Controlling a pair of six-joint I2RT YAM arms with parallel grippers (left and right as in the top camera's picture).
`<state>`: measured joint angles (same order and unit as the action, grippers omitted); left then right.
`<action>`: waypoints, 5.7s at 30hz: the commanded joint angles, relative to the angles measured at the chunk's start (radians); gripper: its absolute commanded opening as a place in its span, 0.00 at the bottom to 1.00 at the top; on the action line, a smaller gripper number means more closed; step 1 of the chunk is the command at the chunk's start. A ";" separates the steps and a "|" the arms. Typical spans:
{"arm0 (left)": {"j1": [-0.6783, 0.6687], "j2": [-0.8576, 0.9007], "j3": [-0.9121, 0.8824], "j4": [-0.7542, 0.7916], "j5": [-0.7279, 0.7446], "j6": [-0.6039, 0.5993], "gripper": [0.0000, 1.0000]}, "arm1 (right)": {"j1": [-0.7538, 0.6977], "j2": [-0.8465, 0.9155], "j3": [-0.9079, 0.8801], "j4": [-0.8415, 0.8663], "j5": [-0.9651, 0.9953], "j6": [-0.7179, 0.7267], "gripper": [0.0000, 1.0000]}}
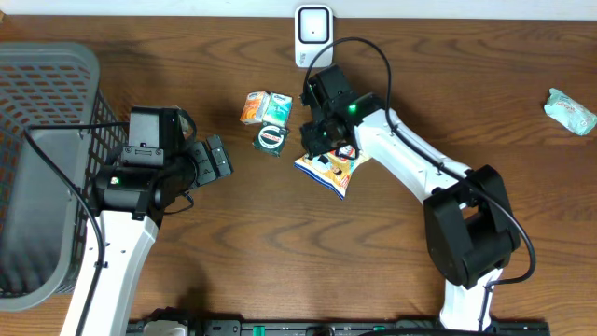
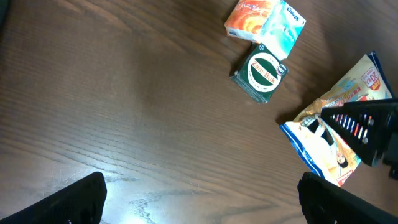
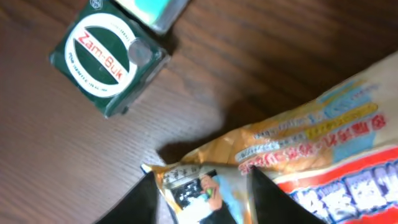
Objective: Scan the item barcode
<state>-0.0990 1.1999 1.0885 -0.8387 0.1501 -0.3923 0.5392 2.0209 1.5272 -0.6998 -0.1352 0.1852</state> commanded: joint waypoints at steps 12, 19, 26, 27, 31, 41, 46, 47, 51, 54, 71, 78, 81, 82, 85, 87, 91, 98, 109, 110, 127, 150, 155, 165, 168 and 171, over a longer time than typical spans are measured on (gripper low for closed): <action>0.006 0.002 0.009 -0.002 -0.013 0.003 0.98 | 0.007 0.048 -0.002 -0.322 0.225 0.024 0.01; 0.006 0.002 0.009 -0.003 -0.013 0.003 0.98 | -0.029 -0.008 0.018 -0.555 0.627 0.140 0.01; 0.006 0.002 0.009 -0.002 -0.013 0.003 0.98 | -0.045 -0.093 0.032 -0.500 0.492 0.032 0.07; 0.006 0.002 0.009 -0.003 -0.013 0.003 0.98 | -0.039 -0.103 0.032 -0.456 0.380 -0.048 0.27; 0.006 0.002 0.009 -0.002 -0.013 0.003 0.98 | -0.012 -0.098 0.030 -0.343 0.164 -0.111 0.77; 0.006 0.002 0.009 -0.003 -0.013 0.003 0.98 | 0.114 -0.049 0.029 -0.280 0.439 0.021 0.99; 0.006 0.002 0.009 -0.003 -0.013 0.003 0.98 | 0.169 0.018 0.028 -0.280 0.556 0.103 0.99; 0.006 0.002 0.009 -0.002 -0.013 0.003 0.97 | 0.179 0.035 0.028 -0.280 0.579 0.117 0.99; 0.006 0.002 0.009 -0.003 -0.013 0.003 0.98 | 0.216 0.109 0.028 -0.282 0.691 0.153 0.99; 0.006 0.002 0.009 -0.003 -0.013 0.003 0.97 | 0.235 0.149 0.028 -0.293 0.742 0.170 0.99; 0.006 0.002 0.009 -0.002 -0.013 0.003 0.98 | 0.165 0.264 0.025 -0.284 0.713 0.118 0.74; 0.006 0.002 0.009 -0.002 -0.013 0.003 0.98 | 0.125 0.306 0.025 -0.264 0.556 0.060 0.01; 0.006 0.002 0.009 -0.002 -0.013 0.003 0.97 | 0.113 0.293 0.027 -0.264 0.520 0.059 0.01; 0.006 0.002 0.009 -0.003 -0.013 0.003 0.97 | 0.104 0.280 0.033 -0.270 0.488 0.038 0.01; 0.006 0.002 0.009 -0.002 -0.013 0.003 0.98 | 0.086 0.240 0.058 -0.294 0.412 0.004 0.01; 0.006 0.002 0.009 -0.002 -0.013 0.003 0.98 | 0.068 0.195 0.078 -0.307 0.353 -0.009 0.01; 0.006 0.002 0.009 -0.003 -0.013 0.003 0.98 | 0.015 0.077 0.105 -0.295 0.142 -0.075 0.01; 0.006 0.002 0.009 -0.003 -0.013 0.003 0.98 | -0.158 -0.077 0.105 -0.314 -0.302 -0.204 0.01; 0.006 0.002 0.009 -0.003 -0.013 0.003 0.97 | -0.446 -0.034 -0.031 -0.326 -0.791 -0.359 0.01; 0.006 0.002 0.009 -0.003 -0.013 0.003 0.98 | -0.468 -0.029 -0.058 -0.304 -0.791 -0.359 0.01; 0.006 0.002 0.009 -0.002 -0.013 0.003 0.98 | -0.696 -0.007 -0.049 -0.227 -0.679 -0.260 0.22; 0.006 0.002 0.009 -0.003 -0.013 0.003 0.98 | -0.281 -0.006 -0.092 -0.433 0.053 -0.133 0.04; 0.006 0.002 0.009 -0.002 -0.013 0.003 0.98 | -0.262 -0.006 -0.172 -0.394 0.100 -0.117 0.09; 0.006 0.002 0.009 -0.003 -0.013 0.003 0.98 | -0.262 -0.008 -0.183 -0.416 0.048 -0.066 0.01; 0.006 0.002 0.009 -0.002 -0.013 0.003 0.98 | -0.262 -0.009 -0.093 -0.499 0.031 -0.067 0.01; 0.006 0.002 0.009 -0.002 -0.013 0.003 0.98 | -0.262 -0.009 0.016 -0.560 0.031 -0.071 0.01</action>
<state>-0.0990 1.1999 1.0885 -0.8387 0.1501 -0.3920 0.2764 2.0094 1.4368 -1.2369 -0.0872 0.1032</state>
